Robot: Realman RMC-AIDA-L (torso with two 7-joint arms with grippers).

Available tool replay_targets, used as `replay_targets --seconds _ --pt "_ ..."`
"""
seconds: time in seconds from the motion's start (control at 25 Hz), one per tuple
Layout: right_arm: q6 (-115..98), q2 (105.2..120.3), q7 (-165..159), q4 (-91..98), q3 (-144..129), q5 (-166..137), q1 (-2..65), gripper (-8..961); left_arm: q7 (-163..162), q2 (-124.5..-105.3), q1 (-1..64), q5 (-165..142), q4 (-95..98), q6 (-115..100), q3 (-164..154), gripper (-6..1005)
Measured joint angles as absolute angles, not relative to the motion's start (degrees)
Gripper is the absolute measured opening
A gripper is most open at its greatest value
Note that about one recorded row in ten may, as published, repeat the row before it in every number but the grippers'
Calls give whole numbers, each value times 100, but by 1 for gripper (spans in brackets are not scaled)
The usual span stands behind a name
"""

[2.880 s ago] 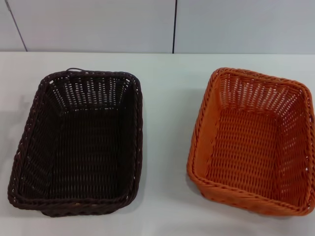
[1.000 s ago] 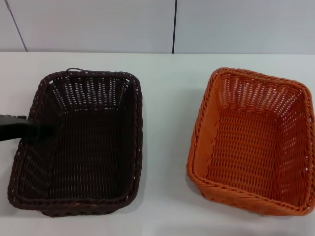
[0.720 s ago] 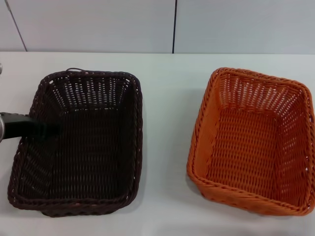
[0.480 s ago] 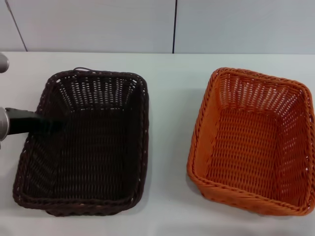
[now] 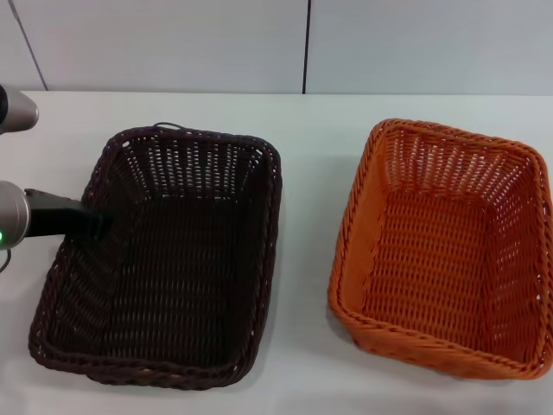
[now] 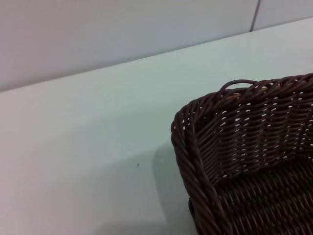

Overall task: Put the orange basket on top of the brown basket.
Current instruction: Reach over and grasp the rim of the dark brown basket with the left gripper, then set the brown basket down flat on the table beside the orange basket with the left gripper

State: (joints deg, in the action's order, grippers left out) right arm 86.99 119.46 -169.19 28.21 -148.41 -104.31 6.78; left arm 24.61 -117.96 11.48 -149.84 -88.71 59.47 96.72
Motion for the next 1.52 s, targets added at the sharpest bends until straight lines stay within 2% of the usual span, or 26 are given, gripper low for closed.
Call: replay_targets --seconds 0.24,0.6,1.0,1.16,1.2,1.52 --pt "8727 11937 -16919 2801 -14834 -10431 700 776 3418 -11795 1236 -14970 -9143 6185 9750 236" --pt "8907 11951 -16919 2795 -14834 -10432 645 777 5132 -11792 1822 -14148 -9147 6945 10314 235" --pt "9072 11975 -16919 2842 -14905 -10446 558 776 6588 -11786 3037 -13305 -8041 7306 10545 222" --pt "9133 11978 -16919 2858 -14912 -10468 518 776 6588 -11786 3037 -13305 -8041 7306 10545 200" --pt "9133 11978 -16919 2858 -14912 -10468 518 777 7053 -11786 3464 -13284 -7510 7357 10580 195" --pt "9141 11979 -16917 2865 -14914 -10477 512 777 7733 -11809 3735 -13203 -6945 7199 10565 197"
